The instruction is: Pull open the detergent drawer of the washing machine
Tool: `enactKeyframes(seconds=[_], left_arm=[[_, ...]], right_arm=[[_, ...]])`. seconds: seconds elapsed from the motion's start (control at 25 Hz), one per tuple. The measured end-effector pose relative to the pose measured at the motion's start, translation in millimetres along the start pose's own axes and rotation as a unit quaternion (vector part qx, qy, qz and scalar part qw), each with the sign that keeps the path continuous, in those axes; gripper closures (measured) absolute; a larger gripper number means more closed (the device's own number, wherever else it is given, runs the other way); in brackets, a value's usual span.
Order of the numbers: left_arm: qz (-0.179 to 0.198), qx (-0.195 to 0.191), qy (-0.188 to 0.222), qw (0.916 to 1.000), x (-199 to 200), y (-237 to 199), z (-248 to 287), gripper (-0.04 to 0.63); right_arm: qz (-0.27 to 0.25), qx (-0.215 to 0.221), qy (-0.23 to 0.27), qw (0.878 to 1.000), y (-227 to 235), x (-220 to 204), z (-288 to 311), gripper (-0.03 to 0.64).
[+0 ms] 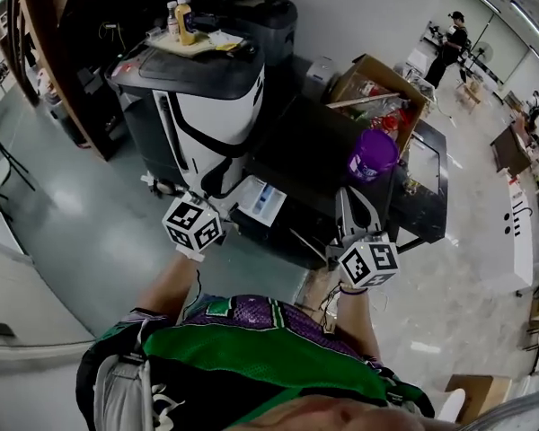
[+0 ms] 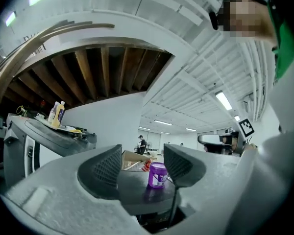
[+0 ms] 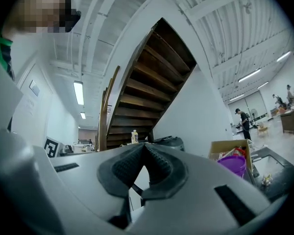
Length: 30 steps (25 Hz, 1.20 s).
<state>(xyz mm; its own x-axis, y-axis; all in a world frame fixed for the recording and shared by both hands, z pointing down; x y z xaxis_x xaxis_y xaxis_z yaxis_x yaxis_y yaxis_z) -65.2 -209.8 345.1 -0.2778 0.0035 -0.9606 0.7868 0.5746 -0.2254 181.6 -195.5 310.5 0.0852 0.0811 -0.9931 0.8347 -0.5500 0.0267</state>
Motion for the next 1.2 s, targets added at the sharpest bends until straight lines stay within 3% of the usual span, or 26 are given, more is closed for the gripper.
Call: enactKeyframes(seconds=[0.6,1.2], left_arm=[[0.055,0.116,0.019,0.9916,34,5,-50,0.500],[0.065,0.146,0.028,0.9867,46,0,-75,0.577]], right_arm=[[0.003,0.110,0.013,0.994,-29,14,37,0.615],[-0.007,0.120,0.010,0.993,-46,9,56,0.615]])
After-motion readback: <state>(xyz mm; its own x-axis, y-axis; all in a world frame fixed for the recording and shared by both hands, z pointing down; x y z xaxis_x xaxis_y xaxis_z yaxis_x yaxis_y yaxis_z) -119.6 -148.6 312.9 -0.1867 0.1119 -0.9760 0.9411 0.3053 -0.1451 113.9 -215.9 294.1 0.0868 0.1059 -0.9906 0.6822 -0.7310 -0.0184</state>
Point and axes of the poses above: the fingertips, and each gripper's own axes: z forward along the fingers, y to its right, x out of its top, the point moved 3 cm from there along -z, backward along the fingers, and after that the axes turned 5 degrees about -z, right-handed, at the moved point
